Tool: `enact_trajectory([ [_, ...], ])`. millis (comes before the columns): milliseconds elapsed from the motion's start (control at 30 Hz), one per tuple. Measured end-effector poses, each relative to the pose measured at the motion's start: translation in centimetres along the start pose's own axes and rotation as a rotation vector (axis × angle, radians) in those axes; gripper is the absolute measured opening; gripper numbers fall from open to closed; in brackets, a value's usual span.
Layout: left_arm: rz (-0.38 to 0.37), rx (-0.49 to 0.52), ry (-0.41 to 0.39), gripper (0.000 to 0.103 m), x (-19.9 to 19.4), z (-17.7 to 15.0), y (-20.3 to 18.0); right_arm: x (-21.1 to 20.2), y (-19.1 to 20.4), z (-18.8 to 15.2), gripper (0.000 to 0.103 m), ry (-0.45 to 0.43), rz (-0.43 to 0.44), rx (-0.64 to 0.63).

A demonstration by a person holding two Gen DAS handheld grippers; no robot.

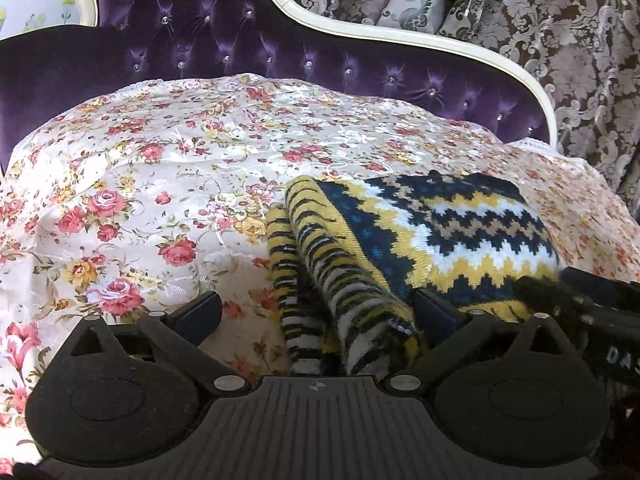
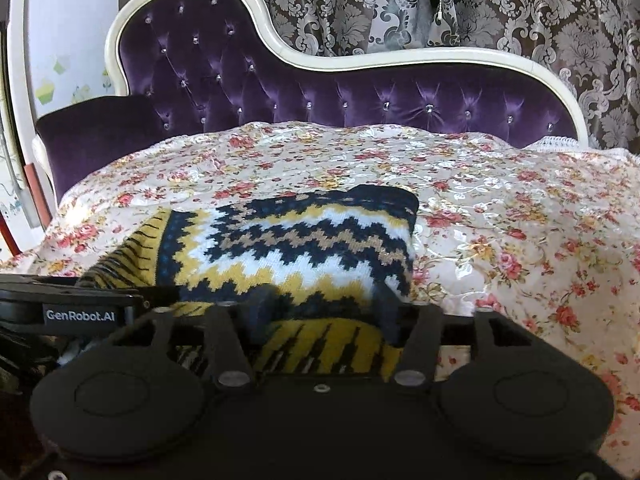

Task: Fold small clothes

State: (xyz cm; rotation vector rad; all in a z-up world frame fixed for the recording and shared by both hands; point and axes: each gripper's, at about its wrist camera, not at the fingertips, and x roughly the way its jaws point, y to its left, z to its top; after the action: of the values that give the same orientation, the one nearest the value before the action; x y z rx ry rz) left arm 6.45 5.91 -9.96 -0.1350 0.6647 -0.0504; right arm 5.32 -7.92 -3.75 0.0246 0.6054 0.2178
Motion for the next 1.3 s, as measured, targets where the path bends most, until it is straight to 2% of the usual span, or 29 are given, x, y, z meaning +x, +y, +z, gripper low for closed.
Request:
enact_trajectory([
  [67,-0.003,-0.004,0.003,0.103,0.0,0.1,0.1,0.3,0.0,-0.1,0.096,0.017,0.016,0.011],
  [200,-0.001,-0.010,-0.002,0.103,0.0,0.0,0.1,0.4,-0.7,-0.1,0.103,0.036,0.039,0.073],
  [367,-0.008,-0.029,-0.008,0.103,0.0,0.0,0.1,0.8,-2.1,-0.4,0.103,0.073,0.105,0.185],
  [633,-0.019,-0.063,-0.004,0.103,-0.3,0.3,0.4,0.0,-2.1,-0.4,0.103,0.041,0.114,0.179],
  [933,0.036,-0.035,-0.034,0.103,-1.8,1.5,-0.9,-2.4,-4.0,-0.3,0.103,-0.031,0.088,0.249],
  [1300,-0.028,0.000,-0.065,0.103,-5.1,3.5,-3.7,-5.7,-5.1,0.5,0.103,-0.041,0.058,0.286],
])
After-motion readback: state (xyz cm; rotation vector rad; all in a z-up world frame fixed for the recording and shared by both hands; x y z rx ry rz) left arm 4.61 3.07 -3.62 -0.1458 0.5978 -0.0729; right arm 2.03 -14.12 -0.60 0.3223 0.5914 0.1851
